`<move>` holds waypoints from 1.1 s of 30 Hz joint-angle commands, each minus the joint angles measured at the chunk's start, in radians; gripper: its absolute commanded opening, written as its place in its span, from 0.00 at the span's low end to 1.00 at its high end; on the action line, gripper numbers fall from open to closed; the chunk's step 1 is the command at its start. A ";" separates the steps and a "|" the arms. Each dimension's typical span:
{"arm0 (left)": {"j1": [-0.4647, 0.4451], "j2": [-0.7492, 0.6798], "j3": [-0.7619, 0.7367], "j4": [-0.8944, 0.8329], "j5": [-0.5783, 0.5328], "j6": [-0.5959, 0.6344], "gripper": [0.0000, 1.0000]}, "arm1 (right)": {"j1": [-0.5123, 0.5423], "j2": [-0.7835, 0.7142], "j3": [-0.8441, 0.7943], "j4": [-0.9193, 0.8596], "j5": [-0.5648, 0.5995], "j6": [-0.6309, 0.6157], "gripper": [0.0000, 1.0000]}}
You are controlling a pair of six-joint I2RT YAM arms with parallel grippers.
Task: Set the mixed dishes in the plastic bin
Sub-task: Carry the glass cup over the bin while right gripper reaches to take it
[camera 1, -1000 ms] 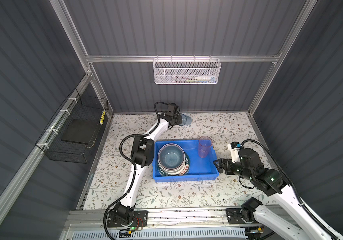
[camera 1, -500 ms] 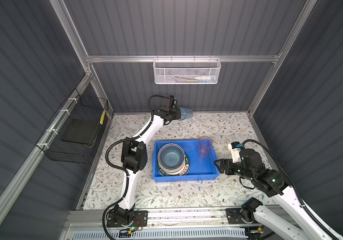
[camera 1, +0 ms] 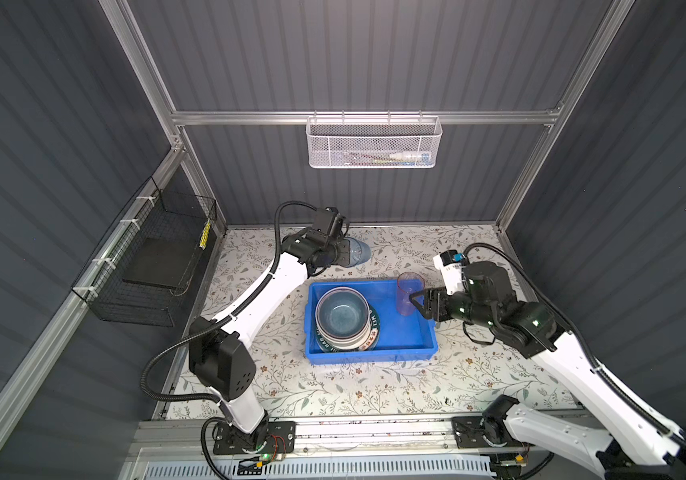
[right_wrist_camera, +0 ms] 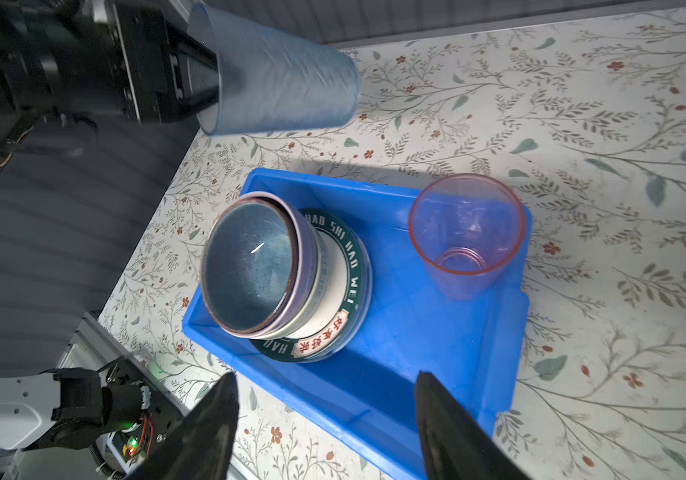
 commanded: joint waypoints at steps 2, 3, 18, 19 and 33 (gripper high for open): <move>-0.051 -0.156 -0.080 -0.046 -0.093 -0.081 0.00 | 0.081 0.084 0.095 0.042 0.036 -0.028 0.59; -0.058 -0.188 -0.108 -0.041 -0.095 -0.093 0.00 | 0.096 0.117 0.115 0.049 0.042 -0.024 0.57; -0.082 -0.330 -0.197 -0.136 -0.134 -0.093 0.00 | 0.219 0.372 0.367 0.088 0.015 -0.006 0.43; -0.082 -0.333 -0.198 -0.137 -0.133 -0.092 0.00 | 0.224 0.388 0.383 0.083 0.016 -0.005 0.42; -0.084 -0.349 -0.196 -0.137 -0.114 -0.089 0.00 | 0.252 0.552 0.533 0.049 0.081 0.002 0.39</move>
